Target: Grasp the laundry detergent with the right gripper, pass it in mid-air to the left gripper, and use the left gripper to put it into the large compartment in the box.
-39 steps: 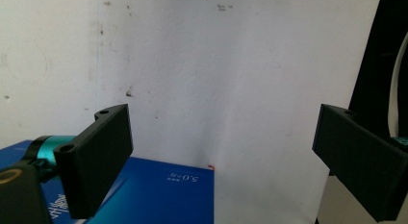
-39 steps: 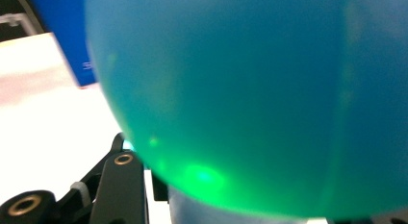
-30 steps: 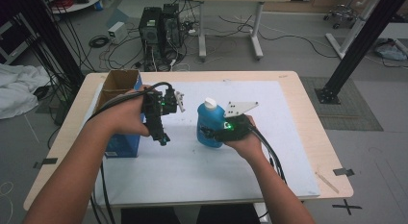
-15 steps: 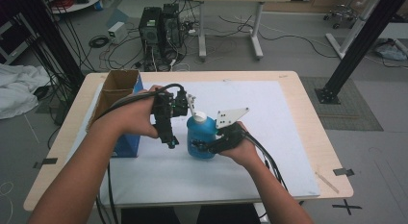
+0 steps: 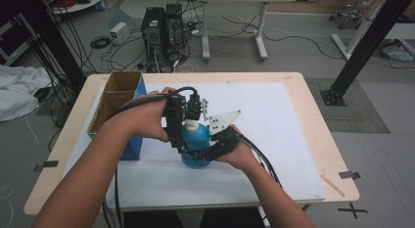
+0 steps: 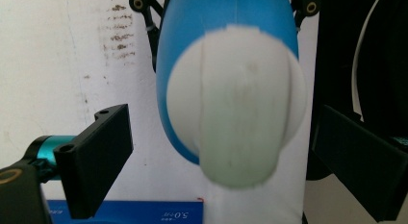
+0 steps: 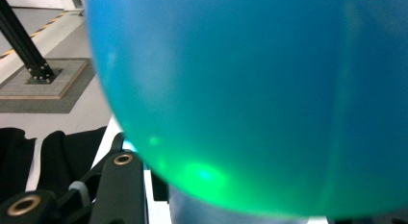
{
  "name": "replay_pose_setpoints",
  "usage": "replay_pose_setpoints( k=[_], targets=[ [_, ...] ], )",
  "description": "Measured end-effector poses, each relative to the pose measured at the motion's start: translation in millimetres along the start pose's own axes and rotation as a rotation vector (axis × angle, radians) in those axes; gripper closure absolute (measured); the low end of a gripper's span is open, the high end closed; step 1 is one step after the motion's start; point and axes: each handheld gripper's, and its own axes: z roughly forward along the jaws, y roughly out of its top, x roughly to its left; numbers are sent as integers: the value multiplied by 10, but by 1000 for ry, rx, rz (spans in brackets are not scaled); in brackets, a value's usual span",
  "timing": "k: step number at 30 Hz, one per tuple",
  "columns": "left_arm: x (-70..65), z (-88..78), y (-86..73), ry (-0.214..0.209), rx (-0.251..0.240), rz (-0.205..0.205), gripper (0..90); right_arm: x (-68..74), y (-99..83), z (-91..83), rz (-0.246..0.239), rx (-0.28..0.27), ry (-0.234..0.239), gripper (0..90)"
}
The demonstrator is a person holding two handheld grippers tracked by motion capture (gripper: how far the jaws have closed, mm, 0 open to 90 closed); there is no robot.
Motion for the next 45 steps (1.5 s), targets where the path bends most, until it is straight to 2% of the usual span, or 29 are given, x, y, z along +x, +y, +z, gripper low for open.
replay_pose_setpoints(
  k=[12, 14, 25, 30, 45],
  targets=[
    [-25, 67, 68, -7, 31, 20, 69, 18, 102, 134, -19, -1, 43, 465],
    [-35, 90, 75, -3, 51, 22, 69, 20, 118, 150, -23, 0, 49, 465],
    [-38, 120, 53, 12, 79, 18, 70, 6, 132, 181, -26, -1, 47, 465],
    [-41, 130, 68, 12, 85, 27, 123, 9, 139, 187, -24, -1, 49, 465],
    [-42, 125, 58, 27, 94, 33, 194, 6, 143, 205, -24, -1, 47, 466]
  ],
)
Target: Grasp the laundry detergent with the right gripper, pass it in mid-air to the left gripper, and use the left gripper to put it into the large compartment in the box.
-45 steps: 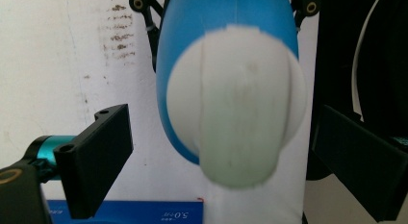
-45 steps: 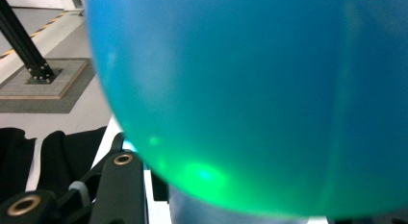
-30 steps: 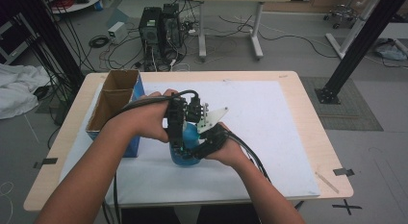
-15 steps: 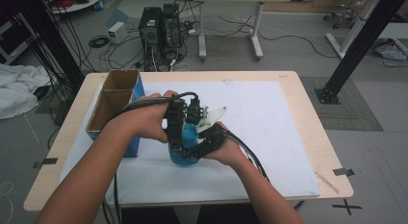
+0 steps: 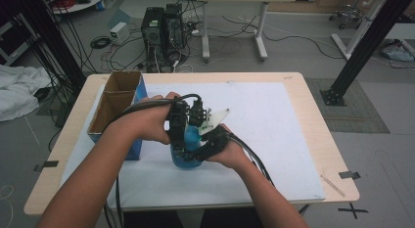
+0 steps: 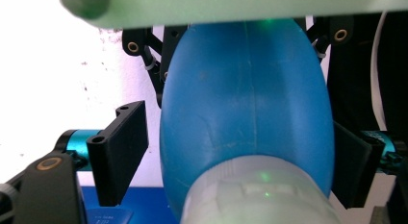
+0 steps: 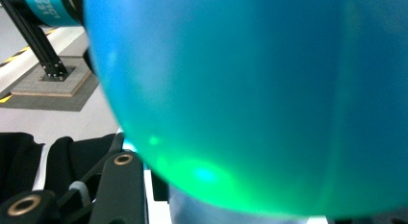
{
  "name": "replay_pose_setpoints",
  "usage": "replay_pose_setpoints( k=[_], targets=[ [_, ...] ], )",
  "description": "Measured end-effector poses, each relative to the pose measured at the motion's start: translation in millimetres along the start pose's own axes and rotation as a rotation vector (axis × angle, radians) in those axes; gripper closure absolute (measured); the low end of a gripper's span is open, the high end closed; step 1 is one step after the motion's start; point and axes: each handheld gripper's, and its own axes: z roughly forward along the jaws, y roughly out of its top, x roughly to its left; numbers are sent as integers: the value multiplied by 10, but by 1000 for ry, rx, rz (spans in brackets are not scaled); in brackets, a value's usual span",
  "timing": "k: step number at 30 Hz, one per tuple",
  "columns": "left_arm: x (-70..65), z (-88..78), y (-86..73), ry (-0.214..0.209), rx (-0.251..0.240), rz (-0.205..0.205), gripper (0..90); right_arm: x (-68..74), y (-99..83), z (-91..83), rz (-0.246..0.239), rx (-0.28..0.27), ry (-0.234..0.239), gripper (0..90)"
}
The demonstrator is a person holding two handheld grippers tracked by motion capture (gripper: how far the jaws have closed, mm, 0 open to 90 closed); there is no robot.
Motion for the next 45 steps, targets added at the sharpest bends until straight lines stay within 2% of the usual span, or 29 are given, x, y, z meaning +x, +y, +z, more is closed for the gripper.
replay_pose_setpoints(
  k=[6, 21, 34, 41, 43, 45],
  targets=[
    [-14, 11, 16, -6, 5, 9, 247, -8, 7, 6, -8, -7, -4, 467],
    [-30, 4, 29, -3, 8, 21, 295, 4, 17, 15, -4, -3, 2, 467],
    [-34, 10, 15, -10, 22, 20, 377, 1, 30, 35, -5, -3, 2, 467],
    [-22, 24, 12, -9, 35, 23, 384, -7, 22, 50, -1, -3, 5, 468],
    [-23, 34, 9, -1, 31, 21, 386, -15, 16, 54, -1, -1, 3, 468],
    [-25, 33, 1, -9, 32, 11, 389, -18, 15, 53, -6, -2, -2, 467]
  ],
)
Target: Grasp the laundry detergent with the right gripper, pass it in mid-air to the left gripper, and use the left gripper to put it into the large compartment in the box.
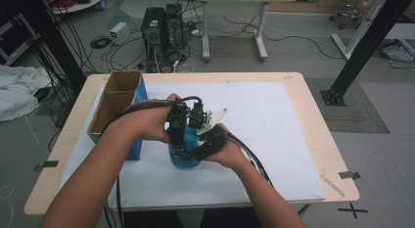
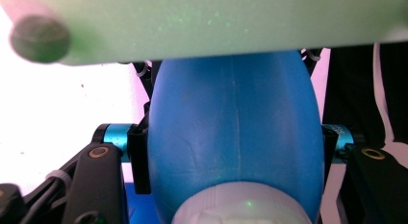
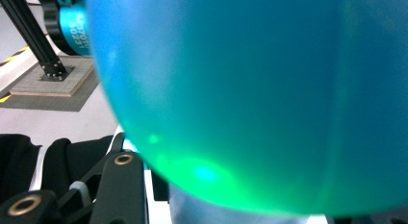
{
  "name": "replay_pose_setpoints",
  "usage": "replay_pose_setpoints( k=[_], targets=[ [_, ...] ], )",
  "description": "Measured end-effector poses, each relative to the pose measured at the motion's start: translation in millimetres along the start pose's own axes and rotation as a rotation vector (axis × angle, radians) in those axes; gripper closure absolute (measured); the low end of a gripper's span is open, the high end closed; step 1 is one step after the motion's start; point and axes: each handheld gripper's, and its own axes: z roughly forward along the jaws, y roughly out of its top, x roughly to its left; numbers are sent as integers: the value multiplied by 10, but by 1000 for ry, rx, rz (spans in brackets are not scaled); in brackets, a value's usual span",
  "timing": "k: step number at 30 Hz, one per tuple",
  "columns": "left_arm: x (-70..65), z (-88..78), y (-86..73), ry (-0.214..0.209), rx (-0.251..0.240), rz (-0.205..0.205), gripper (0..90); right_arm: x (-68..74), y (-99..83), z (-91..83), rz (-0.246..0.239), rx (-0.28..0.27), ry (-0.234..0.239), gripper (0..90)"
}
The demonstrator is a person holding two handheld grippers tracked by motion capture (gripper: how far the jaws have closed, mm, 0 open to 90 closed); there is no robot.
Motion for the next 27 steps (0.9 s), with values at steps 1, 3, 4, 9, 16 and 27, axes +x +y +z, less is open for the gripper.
replay_pose_setpoints(
  k=[1, 3, 4, 9, 16, 27],
  targets=[
    [-1, -2, -1, 2, -1, 3, 390, 2, 1, 3, 2, 0, 4, 467],
    [-12, -9, -4, 2, -3, -2, 392, 7, 4, 2, 0, -2, 6, 466],
    [-13, -19, -1, 1, -1, -2, 393, 10, 7, 2, -1, -4, 8, 464],
    [-12, -49, 4, -1, -2, -2, 392, 18, 27, -18, 1, -13, 5, 454],
    [31, -112, -5, 6, -27, -18, 391, 17, 44, -63, 22, -20, -6, 386],
    [76, -181, -43, 0, -28, -55, 390, 23, 54, -212, 67, -10, -40, 281]
  ],
)
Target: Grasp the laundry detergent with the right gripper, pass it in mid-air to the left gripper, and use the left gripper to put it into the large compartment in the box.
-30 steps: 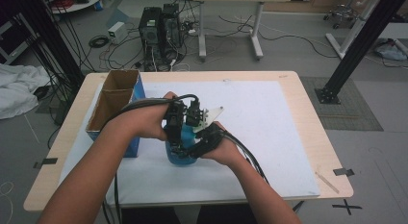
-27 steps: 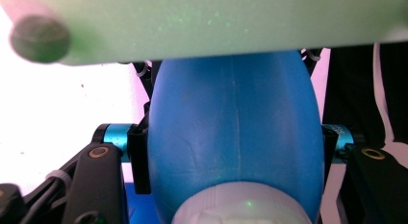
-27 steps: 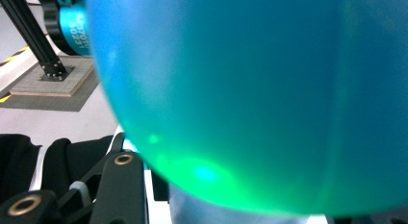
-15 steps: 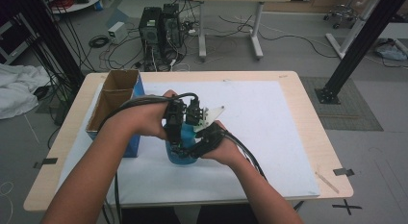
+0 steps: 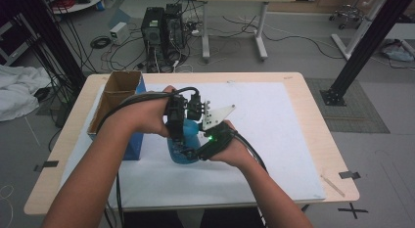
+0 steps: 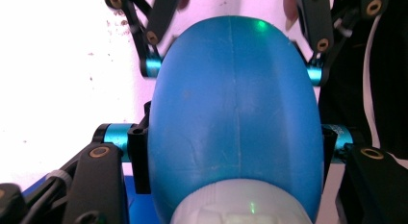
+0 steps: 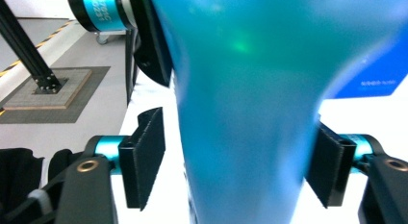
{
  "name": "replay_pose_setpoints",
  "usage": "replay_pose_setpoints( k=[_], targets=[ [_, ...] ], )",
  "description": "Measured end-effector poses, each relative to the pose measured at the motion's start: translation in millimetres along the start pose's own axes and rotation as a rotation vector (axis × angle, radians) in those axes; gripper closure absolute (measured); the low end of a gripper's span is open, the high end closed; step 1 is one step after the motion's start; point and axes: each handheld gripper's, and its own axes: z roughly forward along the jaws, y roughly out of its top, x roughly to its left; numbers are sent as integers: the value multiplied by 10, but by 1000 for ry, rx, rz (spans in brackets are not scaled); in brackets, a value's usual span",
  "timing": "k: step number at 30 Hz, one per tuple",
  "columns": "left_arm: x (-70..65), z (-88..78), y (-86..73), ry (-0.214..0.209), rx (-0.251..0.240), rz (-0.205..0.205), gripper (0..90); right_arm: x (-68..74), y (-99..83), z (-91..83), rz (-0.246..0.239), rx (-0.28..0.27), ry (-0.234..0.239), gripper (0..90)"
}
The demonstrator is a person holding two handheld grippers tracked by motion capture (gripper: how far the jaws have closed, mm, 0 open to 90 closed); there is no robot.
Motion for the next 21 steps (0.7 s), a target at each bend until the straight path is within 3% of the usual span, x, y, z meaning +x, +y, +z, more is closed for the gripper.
replay_pose_setpoints(
  k=[5, 12, 13, 15, 16, 21],
  targets=[
    [19, -26, -25, -10, 3, -25, 389, -15, 0, -115, 13, 22, -46, 220],
    [40, -51, -40, -4, 11, -52, 388, -35, -7, -257, 18, 42, -62, 212],
    [70, -85, -61, -3, 20, -78, 388, -60, -12, -327, 39, 93, -100, 125],
    [70, -85, -61, -3, 20, -78, 388, -65, -16, -343, 44, 111, -109, 125],
    [92, -128, -85, -6, 21, -99, 388, -71, -25, -389, 48, 136, -115, 125],
    [122, -194, -128, -2, 23, -128, 387, -88, 2, -484, 56, 170, -134, 125]
  ],
)
